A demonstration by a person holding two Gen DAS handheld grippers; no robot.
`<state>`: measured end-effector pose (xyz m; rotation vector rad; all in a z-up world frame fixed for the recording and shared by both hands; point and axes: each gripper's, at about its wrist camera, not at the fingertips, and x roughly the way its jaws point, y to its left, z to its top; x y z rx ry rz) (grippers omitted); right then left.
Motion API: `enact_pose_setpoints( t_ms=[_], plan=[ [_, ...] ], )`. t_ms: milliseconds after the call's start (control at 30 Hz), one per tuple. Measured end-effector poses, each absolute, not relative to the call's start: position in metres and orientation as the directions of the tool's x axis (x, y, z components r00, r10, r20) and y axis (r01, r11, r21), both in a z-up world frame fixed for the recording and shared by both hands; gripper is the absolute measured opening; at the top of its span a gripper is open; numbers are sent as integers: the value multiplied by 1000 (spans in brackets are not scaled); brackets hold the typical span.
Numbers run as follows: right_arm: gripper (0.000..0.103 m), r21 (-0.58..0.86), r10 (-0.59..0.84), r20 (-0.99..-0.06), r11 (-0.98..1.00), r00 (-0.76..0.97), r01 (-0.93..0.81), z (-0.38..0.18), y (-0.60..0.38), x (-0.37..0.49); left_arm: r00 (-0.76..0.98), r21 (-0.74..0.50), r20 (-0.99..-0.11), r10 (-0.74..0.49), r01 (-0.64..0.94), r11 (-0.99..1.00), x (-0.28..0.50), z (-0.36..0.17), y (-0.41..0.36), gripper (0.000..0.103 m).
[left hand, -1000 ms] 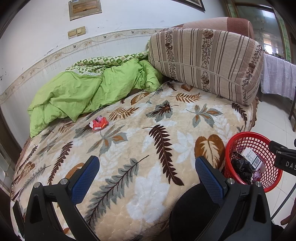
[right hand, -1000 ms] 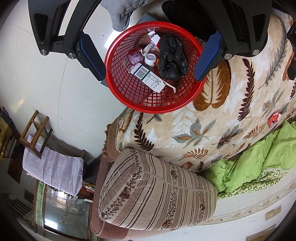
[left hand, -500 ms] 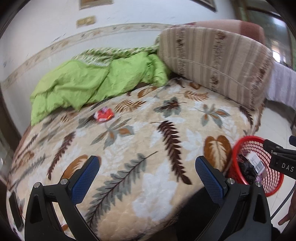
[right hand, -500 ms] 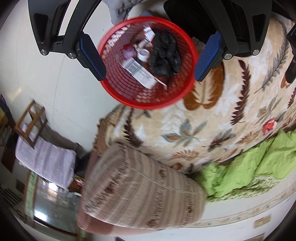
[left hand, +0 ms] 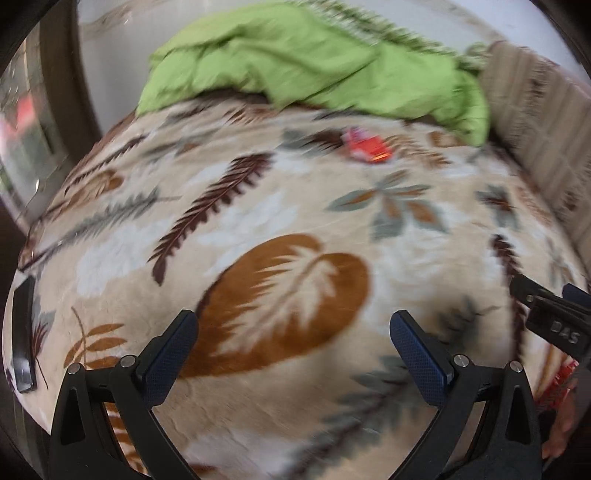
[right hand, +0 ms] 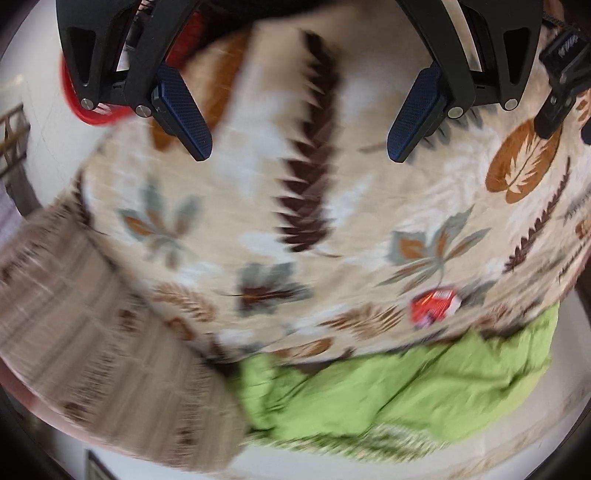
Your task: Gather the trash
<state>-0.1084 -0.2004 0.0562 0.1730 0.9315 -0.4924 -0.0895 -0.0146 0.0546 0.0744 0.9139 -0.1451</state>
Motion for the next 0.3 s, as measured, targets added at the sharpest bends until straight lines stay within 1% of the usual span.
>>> enact_pose_setpoints(
  t_ms=[67, 167, 233, 300],
  plan=[
    [97, -74, -313, -820, 889, 479, 453, 39, -195, -81, 573, 9, -817, -68, 130, 991, -75, 42, -10, 103],
    [97, -70, -277, -848, 904, 452, 422, 15, -192, -44, 521, -17, -850, -76, 118, 993, -53, 24, -8, 103],
    [97, -91, -286, -852, 906, 439, 412, 4, -192, -23, 515, 11, -856, -48, 110, 994, -41, 18, -10, 103],
    [97, -107, -308, -836, 903, 454, 416, -1, -194, -9, 522, 36, -853, -16, 89, 995, -31, 15, -10, 103]
  ],
)
